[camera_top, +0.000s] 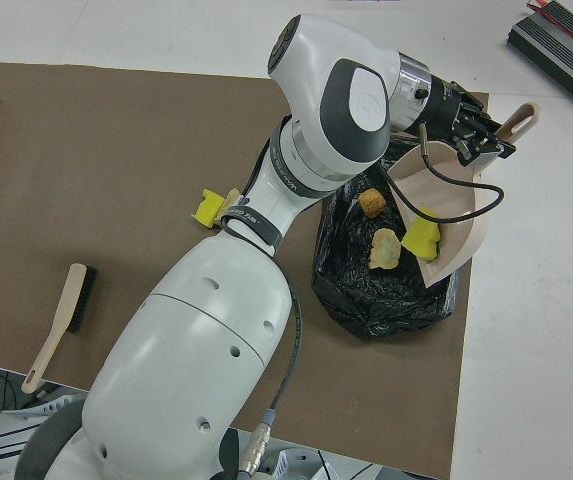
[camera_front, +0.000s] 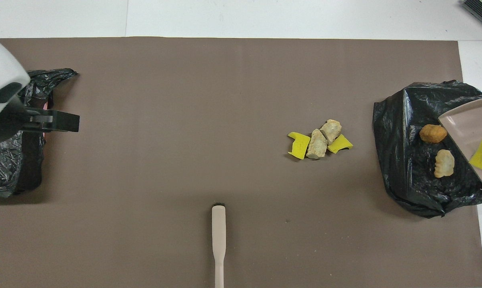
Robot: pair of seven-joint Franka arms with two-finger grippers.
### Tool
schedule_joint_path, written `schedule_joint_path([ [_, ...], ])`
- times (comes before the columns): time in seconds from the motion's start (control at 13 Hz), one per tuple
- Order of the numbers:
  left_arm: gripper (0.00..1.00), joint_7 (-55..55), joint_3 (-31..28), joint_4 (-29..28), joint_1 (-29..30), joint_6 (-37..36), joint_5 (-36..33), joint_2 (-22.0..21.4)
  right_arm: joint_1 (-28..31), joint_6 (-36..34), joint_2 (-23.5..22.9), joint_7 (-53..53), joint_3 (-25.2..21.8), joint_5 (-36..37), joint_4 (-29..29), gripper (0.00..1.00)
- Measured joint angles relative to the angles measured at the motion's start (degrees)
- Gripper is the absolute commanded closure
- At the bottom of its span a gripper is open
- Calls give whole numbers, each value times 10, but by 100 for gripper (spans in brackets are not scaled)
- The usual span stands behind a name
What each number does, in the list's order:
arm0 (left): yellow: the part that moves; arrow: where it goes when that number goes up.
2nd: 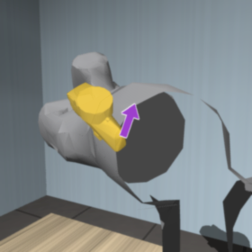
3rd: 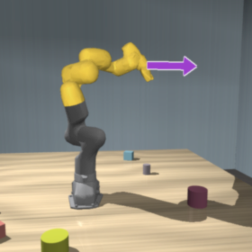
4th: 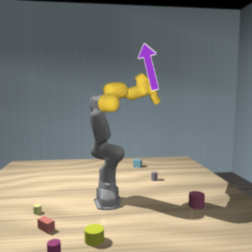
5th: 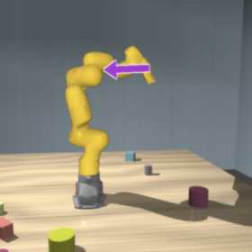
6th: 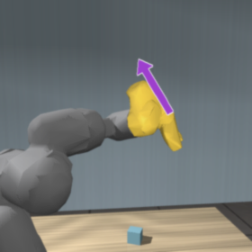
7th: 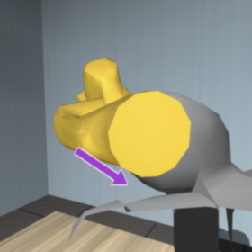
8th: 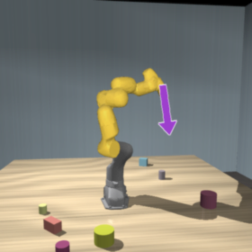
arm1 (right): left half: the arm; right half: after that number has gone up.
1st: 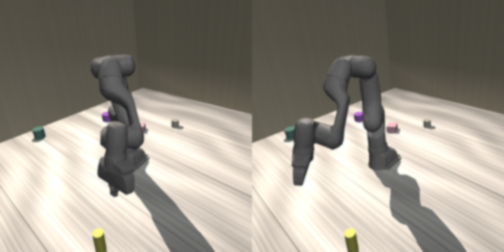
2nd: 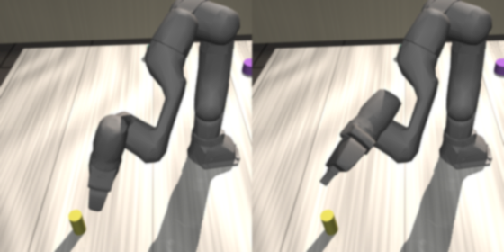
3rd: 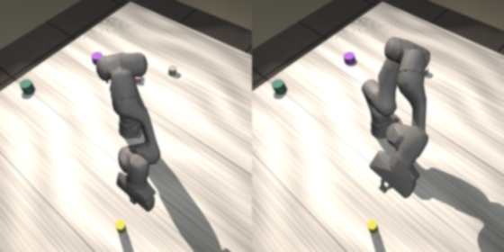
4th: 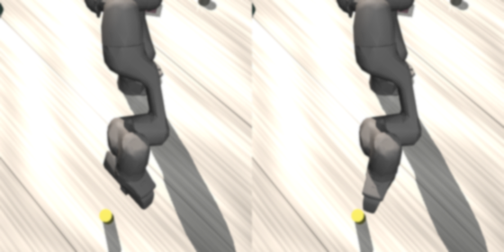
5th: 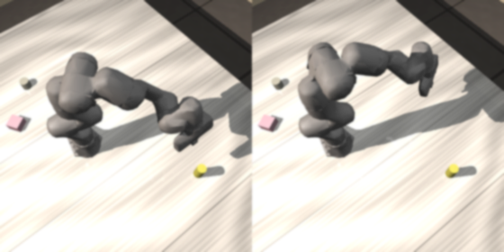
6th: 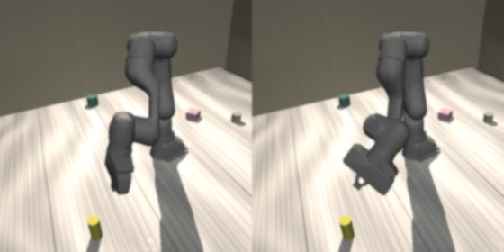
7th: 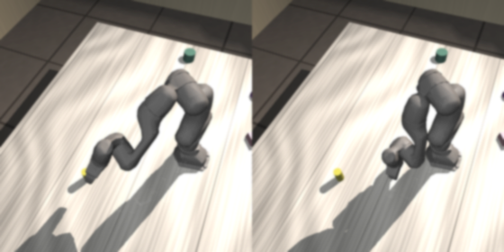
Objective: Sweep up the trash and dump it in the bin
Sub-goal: 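Carry the dustpan to the nearby black bag and tip it with the right gripper, then bring the dustpan back and set it beside the sponge pile with the right gripper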
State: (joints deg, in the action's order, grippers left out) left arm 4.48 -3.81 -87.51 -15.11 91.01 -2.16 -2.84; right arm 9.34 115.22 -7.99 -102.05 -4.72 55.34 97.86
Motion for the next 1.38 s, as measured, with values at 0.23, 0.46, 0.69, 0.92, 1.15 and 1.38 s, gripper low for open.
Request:
schedule_joint_path([
  [0.23,0,-47,0,8,45,-15,19,2,-1,-17,15,79,-1,0,3,100],
  [0.46,0,-63,0,8,65,-35,25,4,2,-20,16,127,-4,0,15,100],
  [0.69,0,-72,1,9,66,-52,25,4,1,-20,39,150,-4,40,58,100],
  [0.92,0,-100,0,9,73,-58,25,4,-3,-20,77,148,1,50,80,100],
  [1.15,0,-106,1,10,74,-58,25,4,-7,-84,142,134,3,-27,83,100],
  [1.38,0,-106,2,14,74,-59,25,4,-8,-126,165,140,6,-77,93,100],
])
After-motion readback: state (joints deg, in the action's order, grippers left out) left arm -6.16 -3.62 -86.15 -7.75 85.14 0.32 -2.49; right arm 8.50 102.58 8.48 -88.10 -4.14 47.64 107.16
